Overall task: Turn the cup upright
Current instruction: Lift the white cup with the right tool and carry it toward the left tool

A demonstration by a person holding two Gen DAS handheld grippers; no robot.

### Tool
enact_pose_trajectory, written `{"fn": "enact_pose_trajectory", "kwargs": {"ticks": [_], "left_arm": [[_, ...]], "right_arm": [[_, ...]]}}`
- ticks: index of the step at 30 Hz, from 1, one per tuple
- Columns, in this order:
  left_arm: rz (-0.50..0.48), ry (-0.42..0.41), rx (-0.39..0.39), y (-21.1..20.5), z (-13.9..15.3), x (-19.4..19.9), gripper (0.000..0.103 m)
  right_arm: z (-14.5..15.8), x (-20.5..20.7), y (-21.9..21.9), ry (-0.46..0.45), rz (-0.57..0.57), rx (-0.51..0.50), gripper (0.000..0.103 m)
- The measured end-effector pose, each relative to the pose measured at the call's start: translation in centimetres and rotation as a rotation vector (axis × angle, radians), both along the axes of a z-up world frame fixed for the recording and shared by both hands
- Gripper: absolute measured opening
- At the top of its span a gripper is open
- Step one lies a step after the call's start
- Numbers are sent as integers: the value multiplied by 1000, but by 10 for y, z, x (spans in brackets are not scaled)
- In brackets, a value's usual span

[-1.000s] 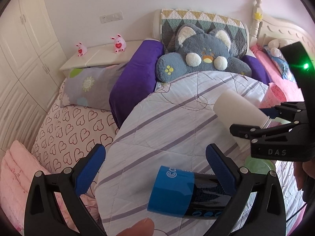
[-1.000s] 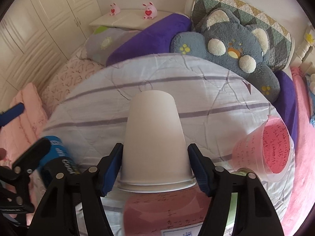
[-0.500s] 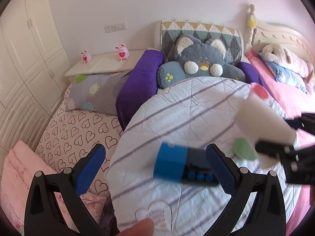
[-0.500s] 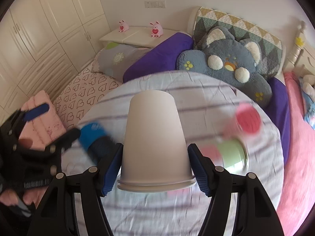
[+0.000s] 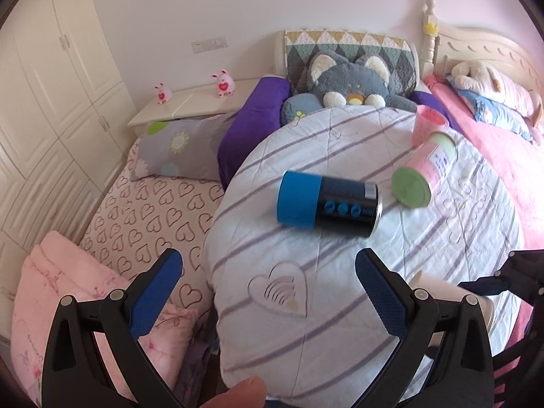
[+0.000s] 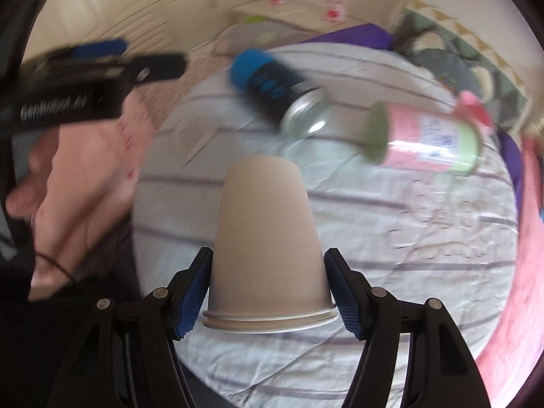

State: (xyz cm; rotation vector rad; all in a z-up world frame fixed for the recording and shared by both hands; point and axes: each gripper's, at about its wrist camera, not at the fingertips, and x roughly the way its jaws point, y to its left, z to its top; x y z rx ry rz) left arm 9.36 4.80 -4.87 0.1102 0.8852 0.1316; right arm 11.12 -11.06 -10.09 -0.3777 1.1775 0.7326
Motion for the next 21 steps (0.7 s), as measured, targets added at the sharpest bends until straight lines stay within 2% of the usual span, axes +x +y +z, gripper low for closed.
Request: {"fn": "enact_pose_trajectory", "kwargs": {"ticks": [13,21], "left_arm": [[71,47,60,-3,-14,-27,103],[98,53,84,-2,-15,-32,103]], "right_arm": [[-23,-20,19,-30,175,-3,67],[-30,-16,22,-48,319,-8,68]]}}
